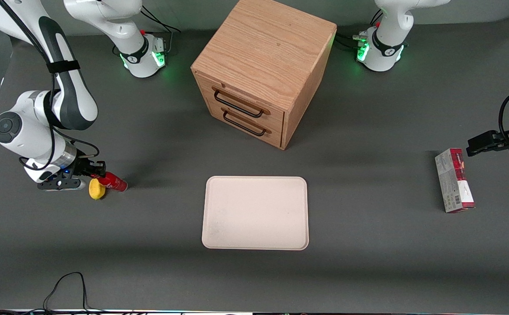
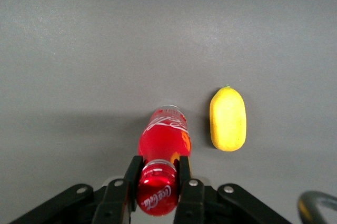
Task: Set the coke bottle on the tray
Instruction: 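Close the right gripper on the bottle neck and lift it, then carry the held bottle over to the cream tray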
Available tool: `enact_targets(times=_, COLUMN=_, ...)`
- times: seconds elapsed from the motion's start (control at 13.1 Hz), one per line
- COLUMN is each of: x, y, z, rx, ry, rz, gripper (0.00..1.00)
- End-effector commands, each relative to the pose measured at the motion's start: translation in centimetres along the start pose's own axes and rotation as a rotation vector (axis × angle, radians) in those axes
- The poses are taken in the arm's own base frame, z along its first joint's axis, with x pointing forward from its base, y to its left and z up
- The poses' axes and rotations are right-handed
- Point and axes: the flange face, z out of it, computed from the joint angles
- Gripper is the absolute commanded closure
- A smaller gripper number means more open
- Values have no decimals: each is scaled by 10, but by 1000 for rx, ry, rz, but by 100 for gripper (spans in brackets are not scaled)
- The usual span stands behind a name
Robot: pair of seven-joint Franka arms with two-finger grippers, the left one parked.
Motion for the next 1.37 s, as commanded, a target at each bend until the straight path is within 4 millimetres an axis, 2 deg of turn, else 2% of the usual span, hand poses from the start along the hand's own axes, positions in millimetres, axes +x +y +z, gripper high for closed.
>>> enact_targets(times=0.0, x=8, y=0, z=-12, rx=14, ry=22, rz=-11, gripper=90)
enact_targets(times=0.08, x=12, y=0, z=-28, rx=15, ry=28, rz=-24, gripper=90)
enact_targets(times=0.15, x=19, y=3, z=-55, rx=20, ry=12, rz=-26, gripper=90)
enact_targets(times=0.31, x=34, y=9, z=-119, rx=29, ry=-35, rz=-41, gripper=90)
enact_targets(times=0.46, x=41, y=10, z=-185, rx=36, ry=-72, rz=-45, gripper=90)
enact_targets(times=0.61, x=39, y=9, z=-252, rx=38, ry=-80, rz=-51, gripper=90)
enact_targets(times=0.76, x=31, y=7, z=-304, rx=39, ry=-80, rz=-56, gripper=90)
enact_targets(times=0.84, x=27, y=4, z=-323, rx=39, ry=-74, rz=-62, gripper=90)
enact_targets(times=0.92, x=26, y=0, z=-335, rx=38, ry=-65, rz=-70, gripper=91)
enact_targets(times=1.07, x=30, y=-13, z=-335, rx=46, ry=-58, rz=-89, gripper=91)
enact_targets(times=1.14, x=44, y=-42, z=-330, rx=51, ry=-50, rz=-139, gripper=91)
enact_targets(times=1.3, x=76, y=-84, z=-325, rx=65, ry=-17, rz=-206, gripper=91)
